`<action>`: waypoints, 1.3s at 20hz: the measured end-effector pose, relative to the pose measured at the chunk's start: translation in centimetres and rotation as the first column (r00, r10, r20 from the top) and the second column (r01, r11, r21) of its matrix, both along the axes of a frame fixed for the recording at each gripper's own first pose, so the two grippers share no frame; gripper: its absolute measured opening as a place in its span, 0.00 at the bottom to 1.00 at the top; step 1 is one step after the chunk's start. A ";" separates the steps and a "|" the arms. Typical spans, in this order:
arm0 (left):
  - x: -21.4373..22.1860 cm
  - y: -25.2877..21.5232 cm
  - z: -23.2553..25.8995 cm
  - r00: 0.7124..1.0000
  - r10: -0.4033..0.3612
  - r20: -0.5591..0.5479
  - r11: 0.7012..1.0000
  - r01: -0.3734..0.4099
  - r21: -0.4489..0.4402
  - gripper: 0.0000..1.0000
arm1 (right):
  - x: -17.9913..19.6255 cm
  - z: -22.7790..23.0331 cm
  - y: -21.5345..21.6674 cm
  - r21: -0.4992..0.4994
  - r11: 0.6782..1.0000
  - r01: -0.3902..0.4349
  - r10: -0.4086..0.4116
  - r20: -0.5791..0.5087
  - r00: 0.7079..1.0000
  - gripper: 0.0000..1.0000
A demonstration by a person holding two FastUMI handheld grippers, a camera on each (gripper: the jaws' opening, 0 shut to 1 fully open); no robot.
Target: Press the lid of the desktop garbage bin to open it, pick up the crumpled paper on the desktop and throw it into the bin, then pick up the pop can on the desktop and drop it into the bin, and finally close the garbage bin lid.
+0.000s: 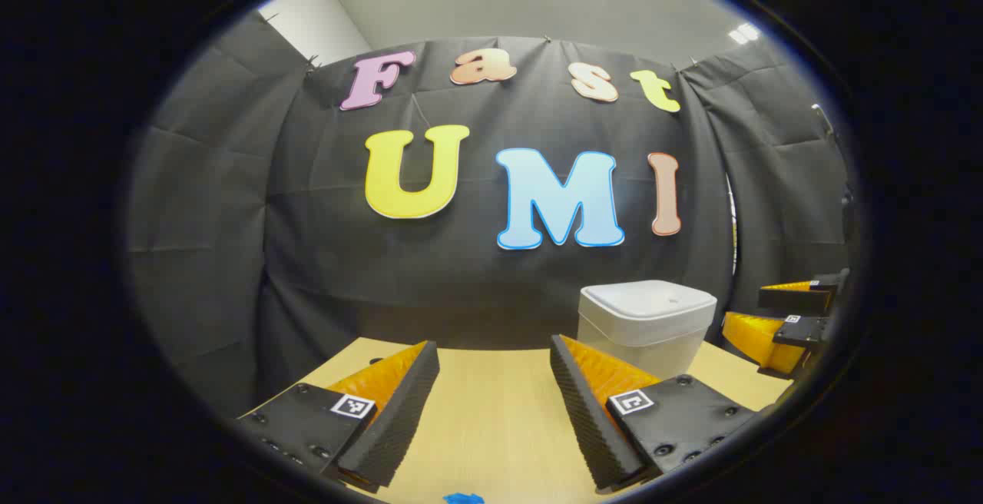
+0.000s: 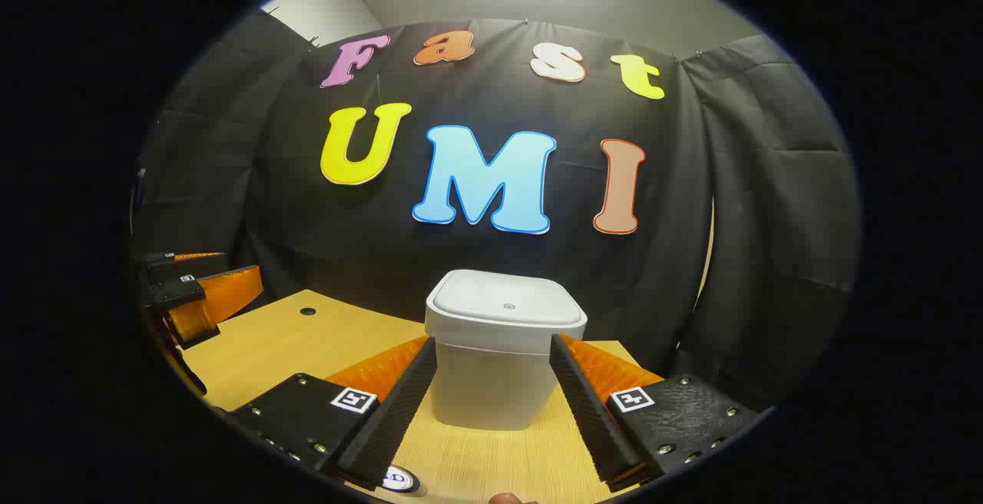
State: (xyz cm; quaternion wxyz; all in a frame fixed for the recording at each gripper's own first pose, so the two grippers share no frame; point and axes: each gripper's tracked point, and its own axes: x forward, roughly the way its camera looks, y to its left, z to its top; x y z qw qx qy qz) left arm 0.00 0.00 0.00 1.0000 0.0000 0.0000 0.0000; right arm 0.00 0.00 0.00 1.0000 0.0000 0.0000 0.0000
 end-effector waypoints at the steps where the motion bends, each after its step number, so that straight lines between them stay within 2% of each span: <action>1: 0.0 0.1 0.0 1.000 0.004 0.003 1.000 -0.004 0.002 0.95 | 0.1 -0.1 0.0 0.000 1.000 -0.001 0.001 0.000 1.000 0.95; 20: 0.3 0.1 0.1 1.000 -0.012 0.005 1.000 0.012 0.017 0.95 | 1.7 -0.3 -0.2 0.012 1.000 0.014 -0.013 -0.022 1.000 0.95; 23: 0.3 0.2 0.1 1.000 -0.014 0.003 0.999 0.014 0.031 0.95 | 1.8 -0.6 -0.3 0.011 1.000 0.024 -0.024 -0.036 0.999 0.70; 24: 0.2 0.3 0.1 1.000 -0.015 0.004 0.999 0.015 0.032 0.95 | 1.8 -0.5 -0.4 0.009 0.999 0.033 -0.033 -0.037 0.999 0.65; 25: 0.2 0.2 0.1 1.000 -0.017 0.003 0.999 0.017 0.032 0.95 | 1.7 -0.6 -0.2 0.010 1.000 0.026 -0.026 -0.038 0.999 0.52; 26: 0.3 0.1 0.0 1.000 -0.022 0.000 0.999 0.022 0.032 0.95 | 1.8 -0.6 -0.5 0.007 0.999 0.048 -0.048 -0.047 0.998 0.51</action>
